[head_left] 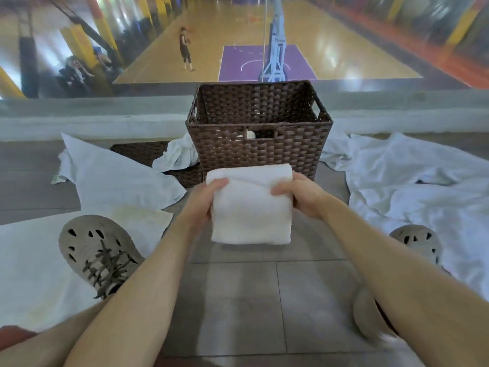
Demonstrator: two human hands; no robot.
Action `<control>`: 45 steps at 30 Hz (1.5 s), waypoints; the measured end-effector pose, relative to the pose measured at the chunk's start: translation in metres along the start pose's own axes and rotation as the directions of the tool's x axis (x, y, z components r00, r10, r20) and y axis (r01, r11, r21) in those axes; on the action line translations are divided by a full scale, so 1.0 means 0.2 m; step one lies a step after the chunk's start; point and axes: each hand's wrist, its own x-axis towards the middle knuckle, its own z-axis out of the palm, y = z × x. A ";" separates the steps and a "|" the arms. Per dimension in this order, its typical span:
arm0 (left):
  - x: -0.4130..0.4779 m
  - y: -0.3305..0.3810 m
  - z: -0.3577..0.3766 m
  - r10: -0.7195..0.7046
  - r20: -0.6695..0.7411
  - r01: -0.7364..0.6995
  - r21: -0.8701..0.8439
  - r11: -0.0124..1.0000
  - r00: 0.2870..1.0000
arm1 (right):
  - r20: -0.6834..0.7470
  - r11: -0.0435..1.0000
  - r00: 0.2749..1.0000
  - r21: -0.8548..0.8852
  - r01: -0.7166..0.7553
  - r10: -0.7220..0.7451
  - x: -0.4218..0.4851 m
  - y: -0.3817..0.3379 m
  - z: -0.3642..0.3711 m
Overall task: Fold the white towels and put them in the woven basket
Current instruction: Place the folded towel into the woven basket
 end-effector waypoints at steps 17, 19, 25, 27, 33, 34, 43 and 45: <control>-0.15 0.87 0.23 0.237 -0.271 -0.243 0.009 0.970 0.933 | -0.072 0.971 0.968 -0.015 0.239 -0.239 -0.31 -0.60 -0.01; -0.07 0.95 0.14 0.183 -0.159 -0.198 -0.087 0.976 0.970 | -0.092 0.965 0.962 -0.064 0.254 -0.259 -0.18 -0.75 -0.01; 0.44 1.32 -0.18 0.128 0.125 -0.163 0.329 0.930 0.984 | -0.029 0.926 0.968 -0.297 0.231 -0.251 0.41 -1.33 -0.17; 0.66 1.42 -0.20 0.066 0.166 -0.137 0.464 0.875 0.984 | -0.102 0.941 0.948 -0.188 0.280 -0.302 0.66 -1.47 -0.21; 1.19 1.38 -0.07 0.040 -0.007 -0.037 0.270 0.962 0.999 | -0.049 0.996 0.995 0.022 0.089 -0.088 1.23 -1.23 -0.20; 1.26 1.31 -0.06 0.006 -0.040 0.007 0.320 0.947 0.999 | -0.050 0.999 0.998 0.009 0.034 -0.034 1.31 -1.13 -0.21; 1.64 0.65 -0.06 -0.301 -0.234 0.368 0.758 0.539 0.924 | -0.017 0.857 0.884 -0.238 -0.457 0.467 1.78 -0.55 -0.28; 1.68 0.66 -0.04 -0.306 -0.250 0.350 0.873 0.339 0.919 | -0.019 0.816 0.852 -0.280 -0.506 0.522 1.85 -0.51 -0.25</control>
